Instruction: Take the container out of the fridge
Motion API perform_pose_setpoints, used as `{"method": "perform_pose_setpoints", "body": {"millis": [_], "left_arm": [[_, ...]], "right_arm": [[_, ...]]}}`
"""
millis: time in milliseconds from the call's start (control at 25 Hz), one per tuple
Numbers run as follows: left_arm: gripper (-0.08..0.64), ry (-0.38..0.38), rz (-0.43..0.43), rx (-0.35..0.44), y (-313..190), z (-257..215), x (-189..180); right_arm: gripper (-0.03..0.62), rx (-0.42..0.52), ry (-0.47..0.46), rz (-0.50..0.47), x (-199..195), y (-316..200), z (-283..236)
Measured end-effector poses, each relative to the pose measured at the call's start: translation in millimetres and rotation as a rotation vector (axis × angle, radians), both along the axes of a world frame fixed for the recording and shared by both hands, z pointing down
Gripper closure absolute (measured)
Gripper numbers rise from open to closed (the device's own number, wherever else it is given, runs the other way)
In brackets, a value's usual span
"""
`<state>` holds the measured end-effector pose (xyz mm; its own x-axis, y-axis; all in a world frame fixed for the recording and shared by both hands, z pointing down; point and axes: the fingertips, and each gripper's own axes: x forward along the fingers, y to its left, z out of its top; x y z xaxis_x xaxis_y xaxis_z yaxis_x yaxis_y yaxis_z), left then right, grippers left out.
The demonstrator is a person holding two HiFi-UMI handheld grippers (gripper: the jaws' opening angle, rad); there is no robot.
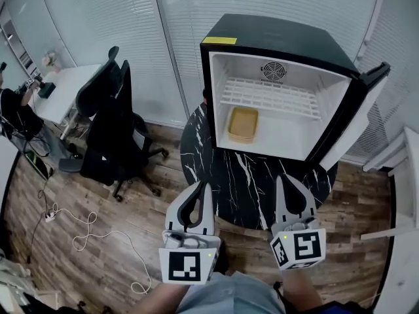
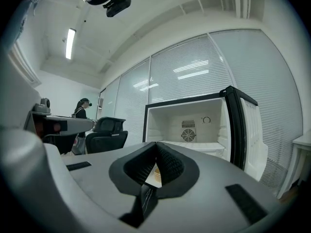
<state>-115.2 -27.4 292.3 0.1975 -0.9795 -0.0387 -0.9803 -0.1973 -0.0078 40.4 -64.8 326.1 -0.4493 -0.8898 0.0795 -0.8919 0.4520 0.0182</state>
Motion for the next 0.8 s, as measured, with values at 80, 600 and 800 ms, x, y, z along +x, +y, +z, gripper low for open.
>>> {"method": "perform_pose_setpoints", "body": {"millis": [80, 600, 800], "left_arm": [[0.546, 0.011, 0.014, 0.008, -19, -2, -6], [0.546, 0.0, 0.109, 0.056, -86, -19, -11], [0.546, 0.006, 0.116, 0.055, -97, -15, -7]], "right_arm": [[0.578, 0.008, 0.009, 0.012, -7, -17, -3], [0.578, 0.059, 0.021, 0.088, -16, -69, -22], [0.578, 0.057, 0.021, 0.094, -13, -81, -18]]}}
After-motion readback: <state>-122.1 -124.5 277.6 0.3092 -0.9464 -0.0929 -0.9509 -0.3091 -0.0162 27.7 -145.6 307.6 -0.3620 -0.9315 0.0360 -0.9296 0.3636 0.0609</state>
